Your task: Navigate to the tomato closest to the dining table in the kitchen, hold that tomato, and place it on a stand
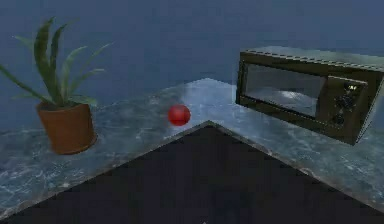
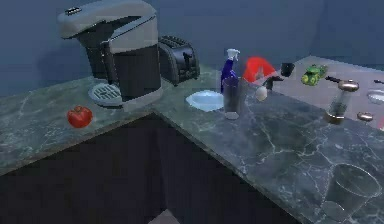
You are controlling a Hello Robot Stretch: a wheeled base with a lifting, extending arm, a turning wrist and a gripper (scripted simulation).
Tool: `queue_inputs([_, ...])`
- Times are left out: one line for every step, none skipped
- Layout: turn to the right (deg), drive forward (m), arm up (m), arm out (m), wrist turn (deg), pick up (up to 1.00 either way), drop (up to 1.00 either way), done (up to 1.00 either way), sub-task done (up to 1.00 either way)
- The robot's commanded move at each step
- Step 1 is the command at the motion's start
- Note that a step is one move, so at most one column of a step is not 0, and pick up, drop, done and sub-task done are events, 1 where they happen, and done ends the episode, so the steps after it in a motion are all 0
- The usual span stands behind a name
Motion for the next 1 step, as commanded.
queue_inputs([-24.0,0.0,0.0,0.0,0.0,0.0,0.0,0.0,0.0])
